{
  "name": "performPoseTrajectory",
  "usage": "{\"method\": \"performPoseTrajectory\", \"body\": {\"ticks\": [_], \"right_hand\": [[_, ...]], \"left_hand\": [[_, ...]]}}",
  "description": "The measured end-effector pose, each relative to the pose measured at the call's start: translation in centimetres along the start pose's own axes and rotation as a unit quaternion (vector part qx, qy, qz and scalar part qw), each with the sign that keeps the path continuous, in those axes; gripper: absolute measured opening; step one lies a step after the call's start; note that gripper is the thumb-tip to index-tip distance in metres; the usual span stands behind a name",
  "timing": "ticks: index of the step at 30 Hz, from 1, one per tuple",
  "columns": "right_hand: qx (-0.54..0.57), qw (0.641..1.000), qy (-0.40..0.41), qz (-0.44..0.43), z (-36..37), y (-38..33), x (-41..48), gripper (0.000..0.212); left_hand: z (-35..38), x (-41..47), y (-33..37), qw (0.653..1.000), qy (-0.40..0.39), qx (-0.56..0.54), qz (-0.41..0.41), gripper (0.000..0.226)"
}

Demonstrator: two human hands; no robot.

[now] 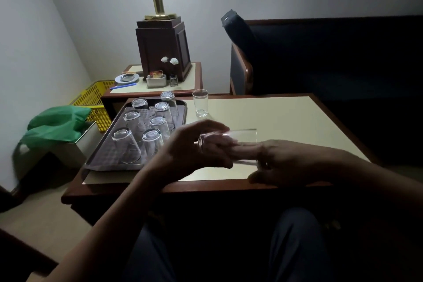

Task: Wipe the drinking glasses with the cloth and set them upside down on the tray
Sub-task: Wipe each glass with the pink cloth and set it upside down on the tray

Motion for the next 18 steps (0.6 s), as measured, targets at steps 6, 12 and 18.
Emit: {"method": "performPoseTrajectory", "body": {"ticks": [6, 12, 18], "right_hand": [[0.373, 0.926, 0.06, -0.007, -0.6, 0.0, 0.1, 0.063], [0.035, 0.971, 0.211, -0.11, -1.3, -1.5, 0.3, 0.053], [0.229, 0.962, 0.131, -0.064, -0.3, -0.2, 0.8, 0.06]], "left_hand": [[0.2, -0.8, 1.7, 0.957, 0.124, 0.23, 0.124, 0.078], [1.7, -0.7, -4.0, 0.93, 0.012, -0.288, -0.228, 0.066], [0.4, -0.1, -2.0, 0.948, 0.024, -0.283, -0.143, 0.036]]}}
Point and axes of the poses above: each hand's wrist, its own x-axis towards the middle knuckle, its own z-axis out of the palm, y = z × x, the point moved 7 cm from there along x, towards the middle knuckle, and after that the axes turned 4 degrees about x, right-handed, at the moved point
